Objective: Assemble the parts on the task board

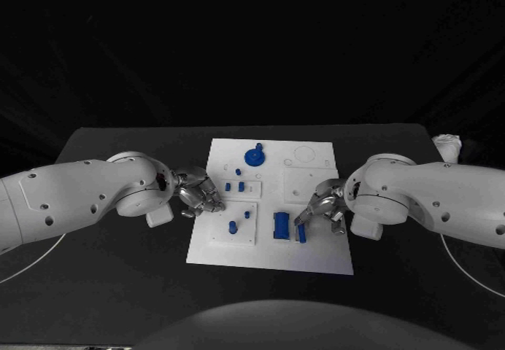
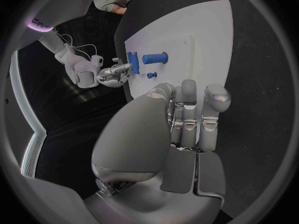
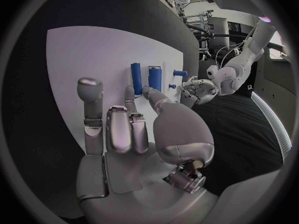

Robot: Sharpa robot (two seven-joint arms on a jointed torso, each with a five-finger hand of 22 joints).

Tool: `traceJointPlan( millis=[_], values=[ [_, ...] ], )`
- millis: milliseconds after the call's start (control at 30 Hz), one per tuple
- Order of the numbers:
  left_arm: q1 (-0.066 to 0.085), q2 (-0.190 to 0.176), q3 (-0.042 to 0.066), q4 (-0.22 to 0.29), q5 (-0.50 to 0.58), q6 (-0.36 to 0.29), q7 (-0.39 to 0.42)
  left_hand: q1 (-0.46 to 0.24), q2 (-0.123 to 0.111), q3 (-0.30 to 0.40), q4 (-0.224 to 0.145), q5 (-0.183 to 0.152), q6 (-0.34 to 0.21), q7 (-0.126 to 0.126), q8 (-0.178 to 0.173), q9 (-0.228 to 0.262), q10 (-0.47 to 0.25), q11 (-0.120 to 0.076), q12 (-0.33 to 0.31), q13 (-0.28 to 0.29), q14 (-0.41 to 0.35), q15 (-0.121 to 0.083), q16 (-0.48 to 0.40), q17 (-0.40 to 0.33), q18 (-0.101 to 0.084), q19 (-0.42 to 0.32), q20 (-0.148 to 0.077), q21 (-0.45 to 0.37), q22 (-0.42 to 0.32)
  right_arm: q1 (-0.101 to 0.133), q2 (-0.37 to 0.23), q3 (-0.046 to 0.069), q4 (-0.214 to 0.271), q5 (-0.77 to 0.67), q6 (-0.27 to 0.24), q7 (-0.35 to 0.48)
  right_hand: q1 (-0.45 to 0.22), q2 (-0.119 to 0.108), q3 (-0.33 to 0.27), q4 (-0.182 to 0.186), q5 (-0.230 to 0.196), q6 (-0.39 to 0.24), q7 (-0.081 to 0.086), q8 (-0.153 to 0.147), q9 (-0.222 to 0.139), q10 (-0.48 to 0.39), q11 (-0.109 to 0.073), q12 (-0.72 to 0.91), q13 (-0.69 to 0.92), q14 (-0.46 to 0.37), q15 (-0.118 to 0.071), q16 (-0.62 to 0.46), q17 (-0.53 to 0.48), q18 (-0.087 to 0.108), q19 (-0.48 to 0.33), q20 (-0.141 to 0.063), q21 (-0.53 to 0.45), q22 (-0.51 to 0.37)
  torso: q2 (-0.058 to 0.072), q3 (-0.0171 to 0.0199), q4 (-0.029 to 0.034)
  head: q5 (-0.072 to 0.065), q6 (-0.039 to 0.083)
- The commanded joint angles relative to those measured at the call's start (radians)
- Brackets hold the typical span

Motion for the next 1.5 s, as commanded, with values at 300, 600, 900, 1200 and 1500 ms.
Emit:
traceJointPlan(
  millis=[300,600,900,1200,1500],
  values=[
    [0.0,0.004,0.0,0.001,-0.002,0.022,-0.007,-0.006,-0.001,0.003,0.001,0.003,0.0,0.0,0.003,0.001,-0.003,0.002,-0.003,-0.001,-0.007,0.001,-0.006,-0.001,0.009,-0.005,0.0,-0.006,0.105,-0.005,-0.006,-0.001,0.0,-0.009,-0.003,-0.002,-0.032,0.002,-0.013,0.032,-0.037,-0.002,0.007,-0.009,-0.006,0.108,0.004,0.004,0.263,0.035,0.006,-0.006,-0.004,0.017,0.03,0.001,-0.009,0.05,0.0,0.0003,-0.0001,0.001,0.0],
    [0.0,0.007,0.0,0.0,-0.002,0.028,-0.012,-0.006,-0.001,0.004,0.001,0.003,0.0,0.0,0.003,0.001,-0.003,0.002,-0.003,-0.002,-0.007,0.001,-0.007,-0.001,0.009,-0.006,0.0,-0.008,0.105,-0.006,-0.009,-0.001,-0.002,-0.006,-0.01,0.001,-0.035,0.002,-0.015,0.035,-0.04,-0.003,0.007,-0.01,-0.007,0.108,0.005,0.004,0.263,0.035,0.006,-0.006,-0.004,0.017,0.03,0.001,-0.009,0.05,0.0,0.0003,0.0003,0.002,0.0],
    [0.0,0.008,0.0,-0.001,-0.002,0.033,-0.019,-0.005,0.0,0.004,0.001,0.003,0.0,-0.001,0.003,0.001,-0.003,0.002,-0.003,-0.002,-0.008,0.001,-0.007,-0.001,0.01,-0.008,0.0,-0.01,0.104,-0.006,-0.019,-0.001,-0.002,-0.005,-0.024,0.005,-0.04,0.004,-0.02,0.044,-0.064,-0.006,0.009,-0.013,-0.01,0.108,0.005,0.004,0.263,0.035,0.007,-0.006,-0.005,0.017,0.031,0.002,-0.014,0.049,0.0,0.0002,0.0004,0.005,0.0],
    [0.0,0.008,0.0,-0.001,-0.002,0.039,-0.024,-0.005,0.0,0.004,0.0,0.003,0.0,-0.001,0.003,0.001,-0.003,0.002,-0.003,-0.002,-0.008,0.001,-0.007,-0.002,0.01,-0.008,0.0,-0.011,0.104,-0.006,-0.03,-0.001,0.001,-0.005,-0.031,0.009,-0.047,0.0,-0.039,0.057,-0.15,-0.006,0.011,-0.015,-0.013,0.108,0.007,0.004,0.263,0.036,0.008,-0.005,-0.004,0.017,0.033,0.003,-0.015,0.049,0.001,0.0002,-0.0004,0.003,0.0],
    [0.0,0.009,0.0,-0.001,-0.002,0.041,-0.025,-0.005,0.0,0.005,0.0,0.004,0.0,-0.001,0.004,0.001,-0.002,0.002,-0.003,-0.002,-0.009,0.001,-0.007,-0.002,0.01,-0.009,0.0,-0.012,0.104,-0.006,-0.033,-0.001,0.004,-0.005,-0.022,0.011,-0.066,-0.025,-0.082,0.074,-0.246,-0.023,0.018,-0.026,-0.019,0.108,0.014,0.004,0.263,0.036,0.013,-0.004,-0.004,0.016,0.035,0.006,-0.018,0.049,0.0,0.0002,0.0004,0.004,0.0]
  ],
)
